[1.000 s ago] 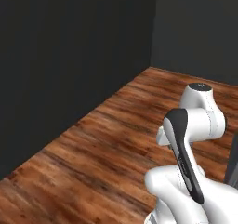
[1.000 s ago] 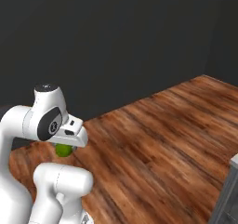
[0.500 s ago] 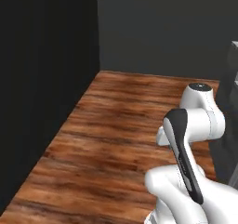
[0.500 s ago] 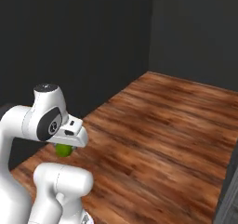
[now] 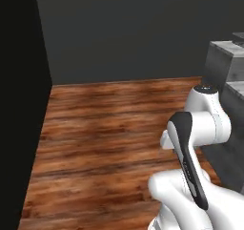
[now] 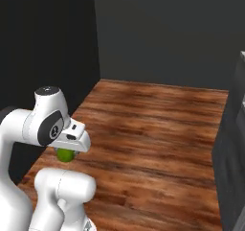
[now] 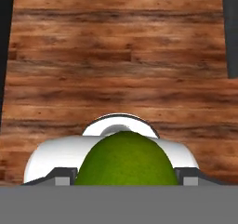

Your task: Place the cold items (mango and lime) from the fridge in one tupperware on the dining counter. Place the warm items (hot dog and kebab skewer) in the stove area in another tupperware.

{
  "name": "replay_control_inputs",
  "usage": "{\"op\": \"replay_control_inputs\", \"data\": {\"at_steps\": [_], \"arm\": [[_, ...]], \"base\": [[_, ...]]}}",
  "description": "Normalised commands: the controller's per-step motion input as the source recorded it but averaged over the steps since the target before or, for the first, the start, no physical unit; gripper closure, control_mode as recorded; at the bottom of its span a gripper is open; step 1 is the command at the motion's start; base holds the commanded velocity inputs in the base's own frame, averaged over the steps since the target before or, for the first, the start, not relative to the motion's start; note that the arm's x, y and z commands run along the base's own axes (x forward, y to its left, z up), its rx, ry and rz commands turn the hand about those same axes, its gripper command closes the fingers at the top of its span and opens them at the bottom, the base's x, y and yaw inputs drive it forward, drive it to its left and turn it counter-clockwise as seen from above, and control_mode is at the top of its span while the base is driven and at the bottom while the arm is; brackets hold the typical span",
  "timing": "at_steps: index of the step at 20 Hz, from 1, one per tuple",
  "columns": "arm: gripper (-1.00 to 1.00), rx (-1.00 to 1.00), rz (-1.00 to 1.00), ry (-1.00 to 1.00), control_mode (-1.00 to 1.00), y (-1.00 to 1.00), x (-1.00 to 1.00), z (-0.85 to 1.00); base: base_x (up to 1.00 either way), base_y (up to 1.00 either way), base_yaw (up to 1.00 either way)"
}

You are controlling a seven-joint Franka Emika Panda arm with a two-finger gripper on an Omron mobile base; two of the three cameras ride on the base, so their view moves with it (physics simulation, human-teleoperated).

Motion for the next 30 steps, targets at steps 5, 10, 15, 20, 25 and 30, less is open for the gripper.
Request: {"op": "replay_control_inputs", "data": {"at_steps": [5, 10, 15, 20, 25, 30], "arm": [[1.00, 0.00, 0.00, 0.00, 1.00, 0.00, 0.00, 0.00], [1.00, 0.00, 0.00, 0.00, 1.00, 0.00, 0.00, 0.00], [1.00, 0.00, 0.00, 0.00, 1.00, 0.00, 0.00, 0.00], [1.00, 0.00, 0.00, 0.00, 1.00, 0.00, 0.00, 0.00], [1.00, 0.00, 0.00, 0.00, 1.00, 0.00, 0.00, 0.00], [1.00, 0.00, 0.00, 0.00, 1.00, 0.00, 0.00, 0.00]], "base": [[1.00, 0.81, -0.49], [1.00, 0.77, -0.47], [1.00, 0.77, -0.48], [1.00, 0.77, -0.47], [1.00, 0.77, -0.48], [1.00, 0.80, -0.49]]}}
